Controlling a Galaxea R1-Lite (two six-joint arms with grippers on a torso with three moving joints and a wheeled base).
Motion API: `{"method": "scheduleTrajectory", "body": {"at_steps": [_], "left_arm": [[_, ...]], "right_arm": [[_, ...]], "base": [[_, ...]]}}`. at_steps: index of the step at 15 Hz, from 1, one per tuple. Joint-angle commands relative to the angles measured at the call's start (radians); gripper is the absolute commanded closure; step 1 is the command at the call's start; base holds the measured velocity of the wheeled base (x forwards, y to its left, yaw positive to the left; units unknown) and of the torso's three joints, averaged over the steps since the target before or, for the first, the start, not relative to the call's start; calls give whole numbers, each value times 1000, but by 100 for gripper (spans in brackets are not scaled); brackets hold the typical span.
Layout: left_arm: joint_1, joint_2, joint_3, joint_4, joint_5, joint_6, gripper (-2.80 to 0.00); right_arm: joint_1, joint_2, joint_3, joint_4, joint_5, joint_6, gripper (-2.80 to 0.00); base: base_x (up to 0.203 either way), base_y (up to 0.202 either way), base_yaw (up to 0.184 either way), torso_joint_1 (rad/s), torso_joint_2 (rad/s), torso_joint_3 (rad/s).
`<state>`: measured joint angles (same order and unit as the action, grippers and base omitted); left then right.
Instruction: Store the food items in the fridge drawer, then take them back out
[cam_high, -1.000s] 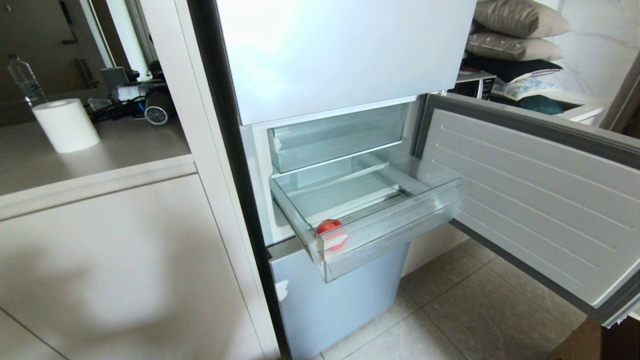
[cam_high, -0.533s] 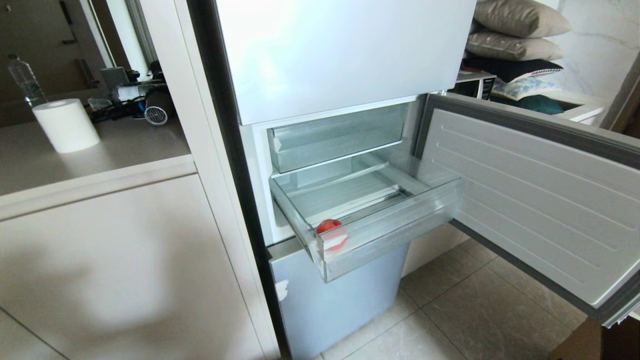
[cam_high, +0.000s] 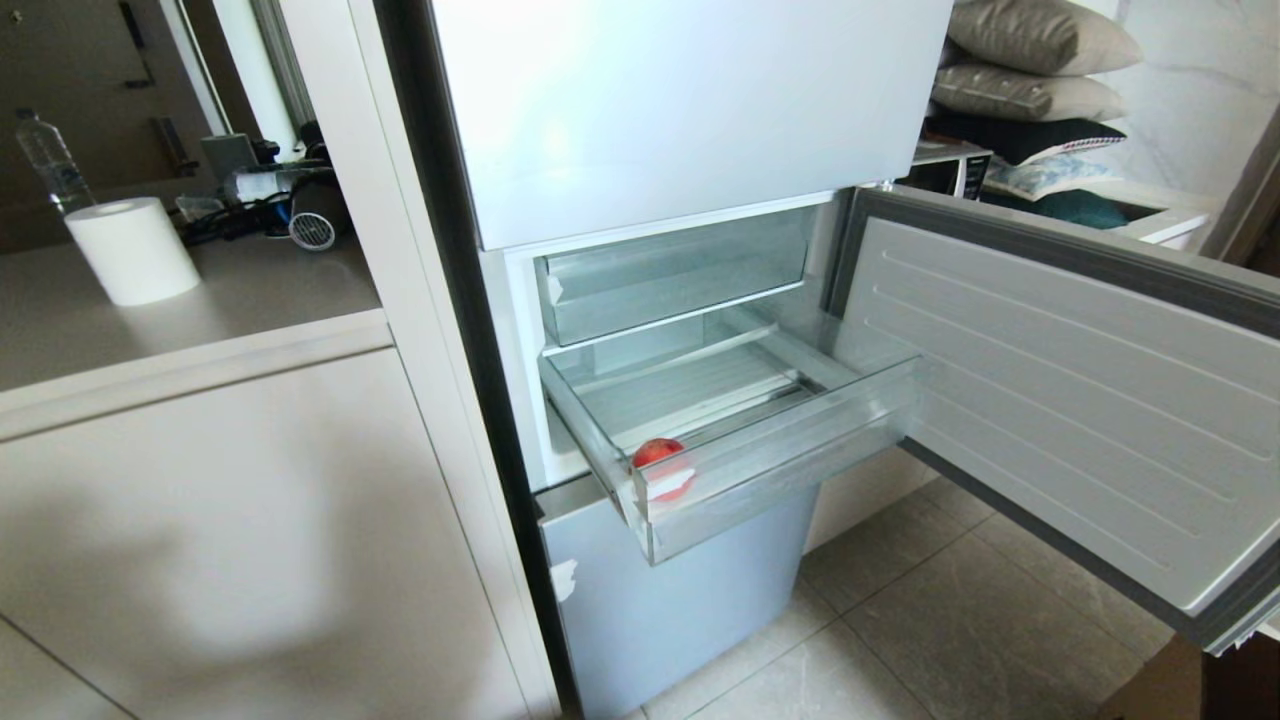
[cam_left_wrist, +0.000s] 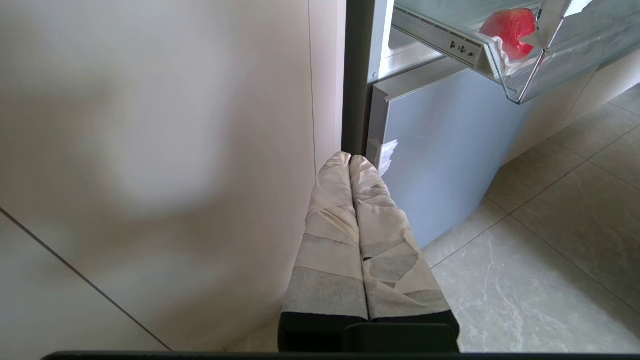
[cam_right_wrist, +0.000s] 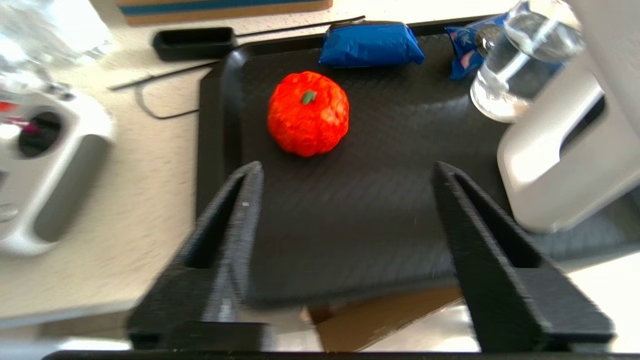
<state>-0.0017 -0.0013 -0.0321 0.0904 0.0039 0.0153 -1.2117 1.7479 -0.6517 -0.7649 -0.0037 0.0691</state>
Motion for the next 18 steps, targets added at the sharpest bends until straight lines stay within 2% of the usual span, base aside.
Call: {"method": "scheduleTrajectory", "body": {"at_steps": [1, 7, 13, 18], "left_arm": [[0, 1, 0, 0, 1, 0, 0], [0, 1, 0, 0, 1, 0, 0], [0, 1, 0, 0, 1, 0, 0], [0, 1, 0, 1, 1, 0, 0]], "right_arm": [[0, 132, -71, -4, -2, -35, -280], [10, 368, -280, -60, 6, -138, -280], [72, 450, -319, -86, 97, -138, -280], [75, 504, -378, -86, 90, -144, -280]], "base": [[0, 0, 0, 0, 0, 0], [0, 0, 0, 0, 0, 0], [0, 0, 0, 0, 0, 0], [0, 0, 0, 0, 0, 0]]}}
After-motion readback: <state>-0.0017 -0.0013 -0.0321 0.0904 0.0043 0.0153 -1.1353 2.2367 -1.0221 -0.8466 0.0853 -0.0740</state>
